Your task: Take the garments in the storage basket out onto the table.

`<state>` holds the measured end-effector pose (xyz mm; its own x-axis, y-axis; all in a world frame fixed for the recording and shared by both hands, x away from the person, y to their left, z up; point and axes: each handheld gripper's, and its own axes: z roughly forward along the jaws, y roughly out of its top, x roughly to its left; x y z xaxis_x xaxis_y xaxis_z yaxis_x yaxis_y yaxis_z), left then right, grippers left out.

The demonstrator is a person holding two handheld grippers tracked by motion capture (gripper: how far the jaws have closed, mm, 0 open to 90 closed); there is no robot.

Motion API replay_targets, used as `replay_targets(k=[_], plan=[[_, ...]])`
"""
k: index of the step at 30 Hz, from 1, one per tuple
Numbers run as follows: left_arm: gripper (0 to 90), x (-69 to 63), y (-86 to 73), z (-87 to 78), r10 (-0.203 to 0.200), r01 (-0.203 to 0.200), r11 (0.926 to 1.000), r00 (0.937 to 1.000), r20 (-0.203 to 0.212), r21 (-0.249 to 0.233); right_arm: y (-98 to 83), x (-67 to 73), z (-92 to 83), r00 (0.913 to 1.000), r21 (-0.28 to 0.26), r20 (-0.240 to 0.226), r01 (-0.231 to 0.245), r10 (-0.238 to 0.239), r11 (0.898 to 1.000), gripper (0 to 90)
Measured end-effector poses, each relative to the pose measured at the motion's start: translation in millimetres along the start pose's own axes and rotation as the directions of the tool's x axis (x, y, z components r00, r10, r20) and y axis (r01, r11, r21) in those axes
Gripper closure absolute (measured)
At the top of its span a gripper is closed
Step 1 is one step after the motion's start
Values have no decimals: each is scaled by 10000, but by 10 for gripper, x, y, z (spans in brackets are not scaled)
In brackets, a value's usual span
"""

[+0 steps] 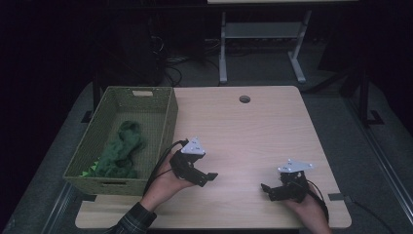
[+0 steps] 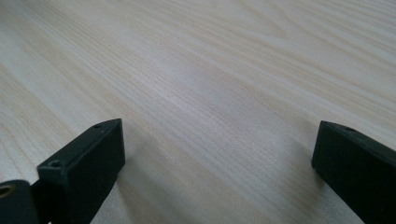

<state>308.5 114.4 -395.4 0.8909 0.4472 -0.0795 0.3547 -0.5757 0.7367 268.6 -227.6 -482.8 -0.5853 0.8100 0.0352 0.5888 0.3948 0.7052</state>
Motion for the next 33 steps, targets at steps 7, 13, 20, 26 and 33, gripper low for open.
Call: replay_targets(k=[7,13,20,26,33], plan=[[137,49,129,-98,24,-24,10000,10000,16,-39,0,-1,0,10000,3,-1,3,-3,10000,23],[137,101,223,-217,36,-36,9998,10000,26,-186,1,0,-1,10000,5,0,-4,4,10000,23],[138,188,302,-342,-43,40,9998,9999,-119,-200,1,0,-1,10000,15,-3,0,0,10000,22],[138,279,342,-453,-75,71,9999,9996,-269,-144,1,0,-1,10000,10,4,-3,3,10000,22],[138,428,344,-618,-164,159,9998,9986,-493,-118,1,-2,1,10000,-14,19,30,-30,10000,23]])
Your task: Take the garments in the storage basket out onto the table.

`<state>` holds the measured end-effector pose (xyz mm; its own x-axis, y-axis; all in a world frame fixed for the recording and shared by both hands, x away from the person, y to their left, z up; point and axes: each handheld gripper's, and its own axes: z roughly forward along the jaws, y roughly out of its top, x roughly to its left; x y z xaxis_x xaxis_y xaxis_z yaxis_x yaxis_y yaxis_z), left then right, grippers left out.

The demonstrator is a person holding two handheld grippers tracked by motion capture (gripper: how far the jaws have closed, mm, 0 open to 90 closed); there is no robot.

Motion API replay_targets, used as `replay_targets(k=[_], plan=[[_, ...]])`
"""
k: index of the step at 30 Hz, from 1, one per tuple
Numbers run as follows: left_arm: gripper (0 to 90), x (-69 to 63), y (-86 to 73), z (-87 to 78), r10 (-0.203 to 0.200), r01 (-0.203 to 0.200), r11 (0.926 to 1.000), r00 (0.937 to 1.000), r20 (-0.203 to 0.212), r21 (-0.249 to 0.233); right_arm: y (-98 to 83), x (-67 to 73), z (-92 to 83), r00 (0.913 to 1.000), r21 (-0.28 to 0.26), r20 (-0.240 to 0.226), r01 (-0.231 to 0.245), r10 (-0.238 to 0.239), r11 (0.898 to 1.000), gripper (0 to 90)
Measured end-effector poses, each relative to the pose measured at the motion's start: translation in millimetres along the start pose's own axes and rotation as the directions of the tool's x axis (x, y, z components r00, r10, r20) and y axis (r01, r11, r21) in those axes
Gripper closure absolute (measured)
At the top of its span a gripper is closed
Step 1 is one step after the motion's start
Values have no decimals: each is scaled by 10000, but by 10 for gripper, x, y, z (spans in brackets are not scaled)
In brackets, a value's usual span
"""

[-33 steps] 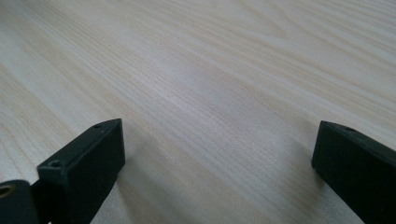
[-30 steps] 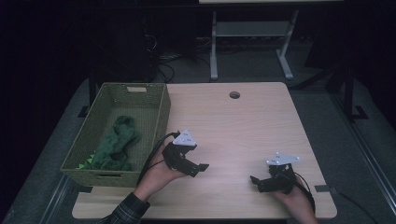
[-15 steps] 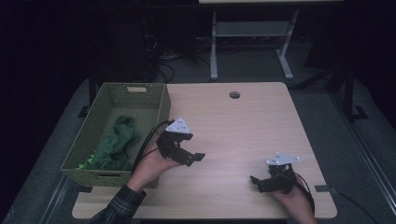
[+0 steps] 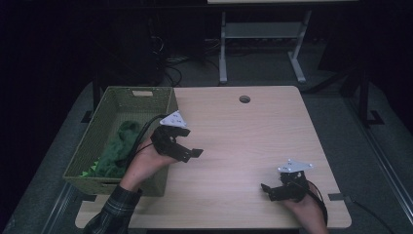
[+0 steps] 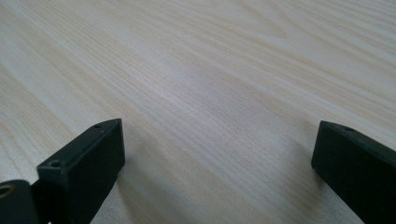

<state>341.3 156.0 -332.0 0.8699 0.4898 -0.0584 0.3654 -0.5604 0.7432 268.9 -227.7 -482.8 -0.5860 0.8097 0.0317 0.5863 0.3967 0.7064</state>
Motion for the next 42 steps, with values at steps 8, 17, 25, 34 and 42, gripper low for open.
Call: replay_targets(k=[8,17,25,34,42], plan=[[139,194,-89,-150,-305,308,9995,9988,-375,53,0,-1,0,10000,0,-6,6,-6,10000,23],[142,404,-208,-354,-570,569,9984,9933,-1010,-42,0,-3,-1,10000,5,-1,26,-26,10000,23],[164,583,-350,-561,-970,952,9953,9816,-1646,-186,0,0,-1,10000,2,-3,-7,7,10000,23],[224,783,-566,-708,-1262,1340,9908,9619,-2424,160,0,-1,-1,10000,9,-4,3,-3,10000,23],[295,861,-779,-813,-1448,1712,9833,9418,-3035,622,-1,-2,-1,10000,6,-11,9,-9,10000,23]])
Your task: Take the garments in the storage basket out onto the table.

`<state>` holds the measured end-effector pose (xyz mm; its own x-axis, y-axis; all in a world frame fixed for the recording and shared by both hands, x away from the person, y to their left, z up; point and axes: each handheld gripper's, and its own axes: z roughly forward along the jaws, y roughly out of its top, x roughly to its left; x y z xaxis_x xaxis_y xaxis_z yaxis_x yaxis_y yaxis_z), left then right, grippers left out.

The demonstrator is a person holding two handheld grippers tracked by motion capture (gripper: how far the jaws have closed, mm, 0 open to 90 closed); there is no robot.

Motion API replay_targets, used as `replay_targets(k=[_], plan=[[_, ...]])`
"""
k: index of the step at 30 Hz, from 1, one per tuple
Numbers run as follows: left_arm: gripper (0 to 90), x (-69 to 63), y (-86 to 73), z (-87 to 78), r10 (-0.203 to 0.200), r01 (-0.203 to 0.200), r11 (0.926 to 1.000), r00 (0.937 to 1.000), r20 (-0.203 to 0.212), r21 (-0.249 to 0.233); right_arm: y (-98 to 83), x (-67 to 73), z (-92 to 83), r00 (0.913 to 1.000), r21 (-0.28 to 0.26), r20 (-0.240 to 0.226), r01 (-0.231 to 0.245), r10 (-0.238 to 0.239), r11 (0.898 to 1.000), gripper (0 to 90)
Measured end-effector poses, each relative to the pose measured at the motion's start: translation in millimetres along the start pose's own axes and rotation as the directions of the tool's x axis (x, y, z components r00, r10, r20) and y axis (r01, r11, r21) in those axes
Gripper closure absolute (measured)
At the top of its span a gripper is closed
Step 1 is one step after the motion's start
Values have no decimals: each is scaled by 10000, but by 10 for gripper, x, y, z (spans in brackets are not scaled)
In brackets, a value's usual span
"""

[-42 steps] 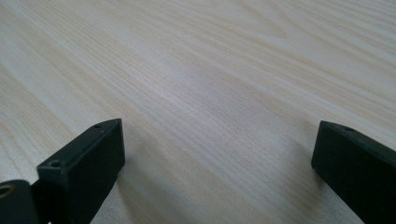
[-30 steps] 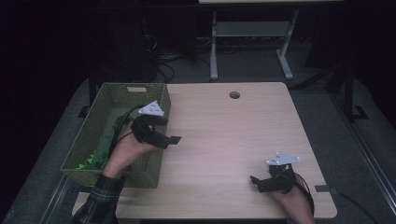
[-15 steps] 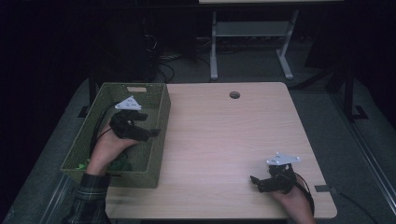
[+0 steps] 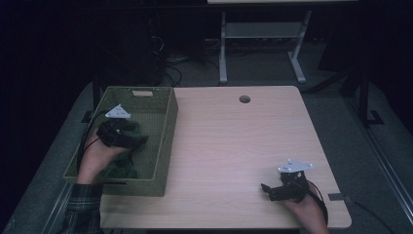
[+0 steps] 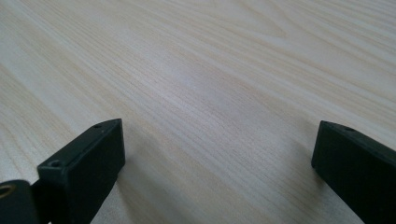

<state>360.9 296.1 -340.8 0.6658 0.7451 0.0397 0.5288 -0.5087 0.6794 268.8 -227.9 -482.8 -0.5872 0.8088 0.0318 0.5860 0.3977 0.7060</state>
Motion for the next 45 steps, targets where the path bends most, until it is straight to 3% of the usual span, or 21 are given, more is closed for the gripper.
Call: replay_targets(k=[6,9,17,22,26,30,34,38,41,45], plan=[[356,125,-163,-28,-154,183,9982,9986,-500,576,-2,-1,-1,10000,-6,-5,15,-15,10000,23],[362,173,-237,-35,-410,449,9969,9973,-602,650,-2,-1,-2,10000,-4,-8,16,-16,10000,23],[379,280,-384,10,-579,654,9927,9955,-756,1016,-4,-3,-4,10000,-1,-24,30,-30,10000,23],[387,315,-447,74,-732,828,9868,9947,-728,1394,-4,-2,-4,10000,-3,-26,26,-26,10000,23],[387,315,-461,120,-625,749,9828,9950,-778,1689,-4,-2,-5,10000,-2,-26,20,-20,10000,24],[406,309,-483,172,-478,692,9739,9936,-1027,2160,-4,-3,-5,10000,-2,-24,25,-25,10000,24],[491,338,-517,206,-461,710,9680,9931,-1076,2405,-4,-2,-5,10000,-4,-26,21,-21,10000,24],[694,372,-545,222,-507,739,9610,9944,-930,2664,-4,-3,-4,10000,-4,-26,25,-25,10000,24],[832,403,-548,214,-700,892,9599,9943,-809,2659,-4,-3,-4,10000,-4,-29,21,-21,10000,24],[867,443,-529,167,-1044,1151,9626,9929,-562,2454,-4,-2,-4,10000,-7,-28,17,-17,10000,24]])
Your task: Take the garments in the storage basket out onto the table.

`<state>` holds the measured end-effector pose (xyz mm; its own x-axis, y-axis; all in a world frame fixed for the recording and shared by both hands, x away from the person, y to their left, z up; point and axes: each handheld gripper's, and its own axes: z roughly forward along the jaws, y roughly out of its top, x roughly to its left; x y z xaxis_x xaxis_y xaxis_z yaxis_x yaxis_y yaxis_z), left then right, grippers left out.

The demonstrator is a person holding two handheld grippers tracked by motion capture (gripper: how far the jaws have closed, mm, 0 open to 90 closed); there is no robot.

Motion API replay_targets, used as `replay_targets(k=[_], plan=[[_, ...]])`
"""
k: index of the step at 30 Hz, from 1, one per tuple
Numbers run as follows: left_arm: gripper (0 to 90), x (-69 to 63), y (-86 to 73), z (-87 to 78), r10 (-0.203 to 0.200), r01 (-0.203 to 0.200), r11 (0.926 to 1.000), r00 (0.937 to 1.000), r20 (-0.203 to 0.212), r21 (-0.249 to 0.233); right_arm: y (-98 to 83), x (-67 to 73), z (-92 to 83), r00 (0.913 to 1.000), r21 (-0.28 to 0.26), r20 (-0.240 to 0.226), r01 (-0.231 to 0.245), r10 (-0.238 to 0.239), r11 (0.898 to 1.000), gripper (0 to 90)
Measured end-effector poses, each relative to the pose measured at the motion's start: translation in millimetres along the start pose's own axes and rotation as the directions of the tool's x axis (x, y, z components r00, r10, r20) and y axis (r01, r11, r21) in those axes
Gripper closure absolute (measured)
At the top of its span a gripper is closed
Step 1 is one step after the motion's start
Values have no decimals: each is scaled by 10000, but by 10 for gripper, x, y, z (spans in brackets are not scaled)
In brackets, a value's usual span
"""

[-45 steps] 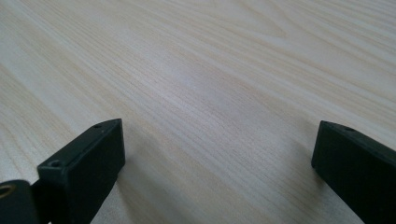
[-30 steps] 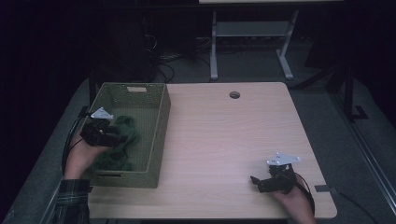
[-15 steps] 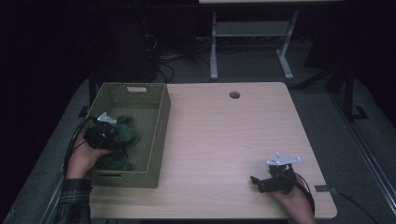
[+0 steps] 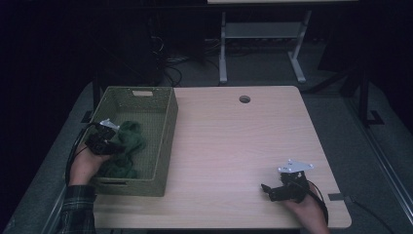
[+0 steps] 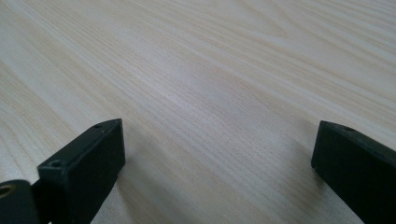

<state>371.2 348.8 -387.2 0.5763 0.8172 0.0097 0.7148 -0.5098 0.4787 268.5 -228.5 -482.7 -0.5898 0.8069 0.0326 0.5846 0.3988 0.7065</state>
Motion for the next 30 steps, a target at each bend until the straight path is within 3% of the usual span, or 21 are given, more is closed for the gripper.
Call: replay_targets(k=[12,19,30], plan=[[874,6,218,-365,5,22,9970,9994,351,-768,0,-1,0,10000,7,11,18,-18,10000,24],[874,-35,400,-603,167,-90,9898,9984,536,-1419,0,0,0,10000,4,4,6,-6,10000,24],[874,-152,733,-892,639,-528,9775,9968,486,-2042,-1,0,1,10000,-1,2,4,-4,10000,24]])
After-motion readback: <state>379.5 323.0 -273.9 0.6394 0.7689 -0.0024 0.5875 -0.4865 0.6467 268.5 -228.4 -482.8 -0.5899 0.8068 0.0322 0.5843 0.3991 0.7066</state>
